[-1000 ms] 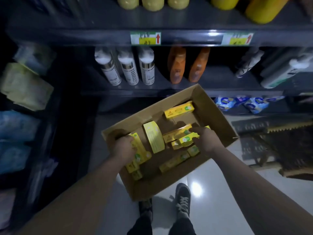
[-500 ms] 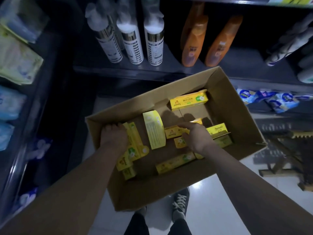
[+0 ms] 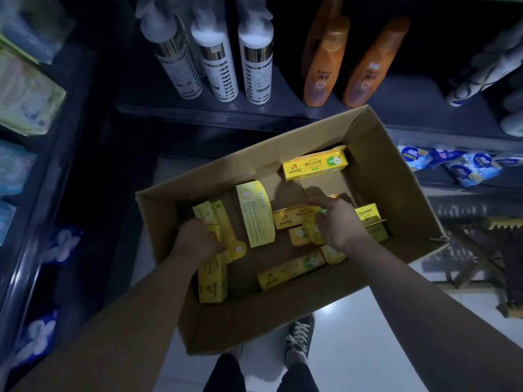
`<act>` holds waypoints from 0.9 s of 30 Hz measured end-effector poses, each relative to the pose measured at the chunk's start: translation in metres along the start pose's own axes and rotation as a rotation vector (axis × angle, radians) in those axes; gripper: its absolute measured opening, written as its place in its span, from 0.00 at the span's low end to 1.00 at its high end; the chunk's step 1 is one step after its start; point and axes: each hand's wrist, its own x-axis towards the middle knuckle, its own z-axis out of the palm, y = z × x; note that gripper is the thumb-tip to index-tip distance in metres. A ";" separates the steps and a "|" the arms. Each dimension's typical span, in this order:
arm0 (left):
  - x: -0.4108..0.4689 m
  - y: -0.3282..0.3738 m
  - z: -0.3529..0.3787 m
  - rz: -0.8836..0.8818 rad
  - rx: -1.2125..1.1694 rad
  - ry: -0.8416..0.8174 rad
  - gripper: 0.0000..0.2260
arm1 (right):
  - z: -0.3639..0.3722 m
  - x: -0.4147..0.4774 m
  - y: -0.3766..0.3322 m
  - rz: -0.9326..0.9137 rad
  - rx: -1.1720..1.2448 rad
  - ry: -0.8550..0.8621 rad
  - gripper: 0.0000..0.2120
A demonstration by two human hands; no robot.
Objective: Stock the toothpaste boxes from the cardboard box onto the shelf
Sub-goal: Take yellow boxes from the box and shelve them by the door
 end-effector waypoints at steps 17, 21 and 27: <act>-0.052 0.108 -0.025 0.266 -0.407 -0.301 0.17 | -0.051 -0.016 0.019 -0.088 0.540 -0.311 0.25; -0.056 0.134 -0.016 0.283 -0.441 -0.328 0.18 | -0.061 -0.022 0.018 -0.083 0.629 -0.394 0.24; -0.056 0.146 -0.004 0.292 -0.403 -0.278 0.23 | -0.088 -0.036 0.038 -0.043 0.716 -0.279 0.18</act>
